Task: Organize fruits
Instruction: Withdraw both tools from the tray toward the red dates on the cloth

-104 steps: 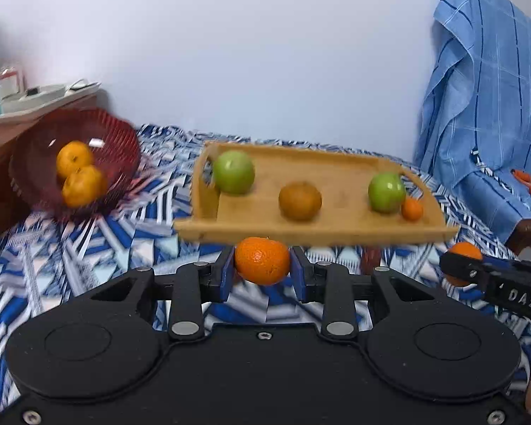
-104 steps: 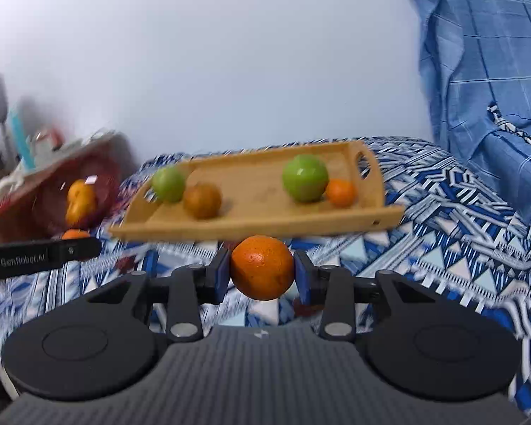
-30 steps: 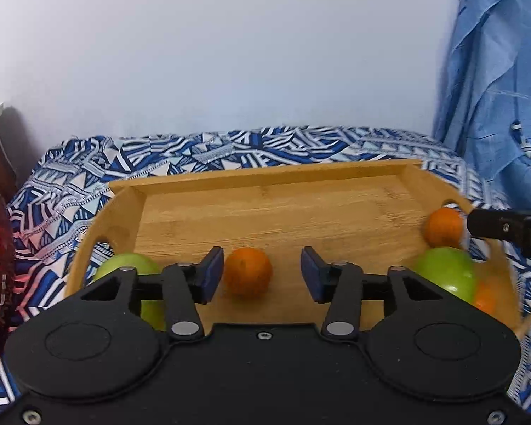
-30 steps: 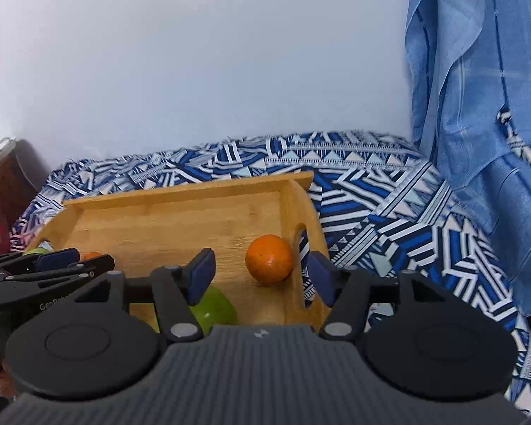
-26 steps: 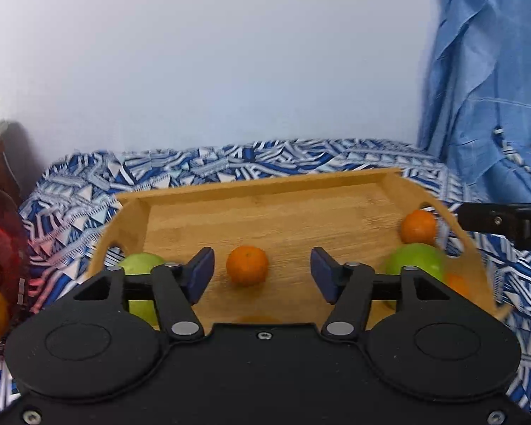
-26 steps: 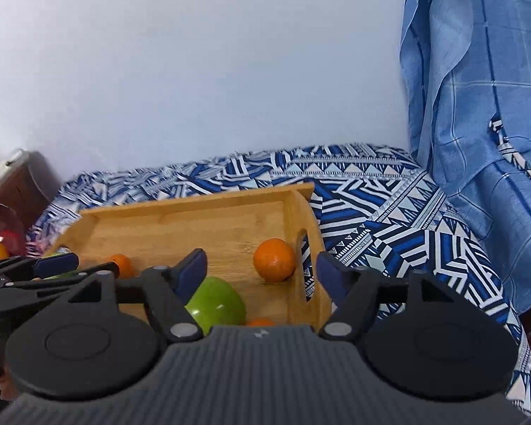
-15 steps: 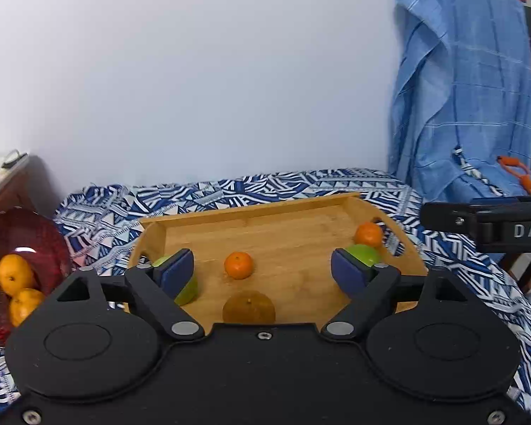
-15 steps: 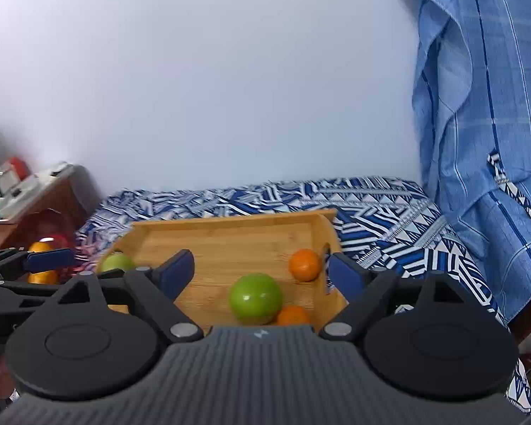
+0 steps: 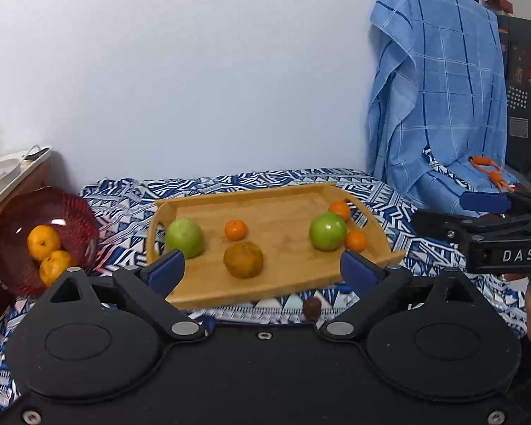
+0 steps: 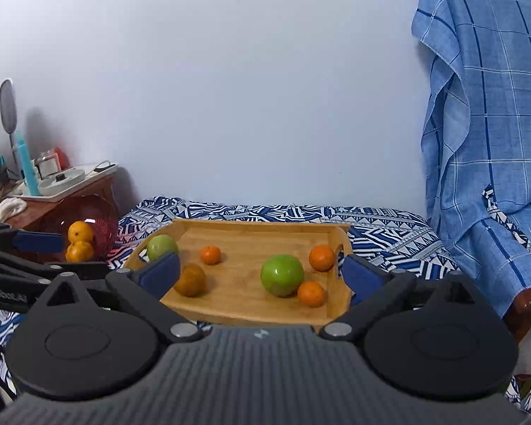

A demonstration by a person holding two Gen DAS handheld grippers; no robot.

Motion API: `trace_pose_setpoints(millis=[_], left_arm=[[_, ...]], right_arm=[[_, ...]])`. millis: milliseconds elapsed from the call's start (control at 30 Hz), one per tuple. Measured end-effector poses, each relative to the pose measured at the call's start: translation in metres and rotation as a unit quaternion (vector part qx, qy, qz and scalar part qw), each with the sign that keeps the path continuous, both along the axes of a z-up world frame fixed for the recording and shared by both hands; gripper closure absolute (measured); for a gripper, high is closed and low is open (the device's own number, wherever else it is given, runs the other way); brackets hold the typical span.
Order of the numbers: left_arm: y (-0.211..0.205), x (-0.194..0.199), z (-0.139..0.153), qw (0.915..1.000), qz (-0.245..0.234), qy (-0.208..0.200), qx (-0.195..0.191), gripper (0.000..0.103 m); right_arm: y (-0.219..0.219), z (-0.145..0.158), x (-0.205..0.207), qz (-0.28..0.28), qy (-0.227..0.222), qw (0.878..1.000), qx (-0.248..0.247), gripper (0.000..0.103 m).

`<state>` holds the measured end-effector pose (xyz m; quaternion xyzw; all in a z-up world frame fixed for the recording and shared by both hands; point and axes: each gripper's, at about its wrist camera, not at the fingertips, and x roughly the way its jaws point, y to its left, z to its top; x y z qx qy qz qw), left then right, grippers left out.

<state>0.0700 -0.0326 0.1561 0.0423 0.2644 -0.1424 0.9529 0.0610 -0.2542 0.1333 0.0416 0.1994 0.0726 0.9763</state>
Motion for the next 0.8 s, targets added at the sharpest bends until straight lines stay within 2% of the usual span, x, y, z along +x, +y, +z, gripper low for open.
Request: trace_pose_setpoints(millis=[167, 433, 600, 800], left_arm=[[0.016, -0.026, -0.007, 0.9998, 0.015, 0.009, -0.002, 0.008], [0.05, -0.063, -0.009, 0.9984, 0.037, 0.016, -0.04, 0.008], [0.058, -0.085, -0.01, 0.9982, 0.043, 0.003, -0.041, 0.007], [0.059, -0.096, -0.025, 0.9978, 0.058, 0.006, -0.031, 0.007]], right_arm=[[-0.004, -0.008, -0.018, 0.003, 0.0, 1.0, -0.005, 0.0], [0.001, -0.024, -0.042, 0.016, 0.007, 1.0, -0.009, 0.0], [0.007, -0.023, -0.059, 0.018, -0.007, 1.0, -0.012, 0.0], [0.017, -0.033, -0.069, 0.018, -0.013, 0.999, -0.042, 0.0]])
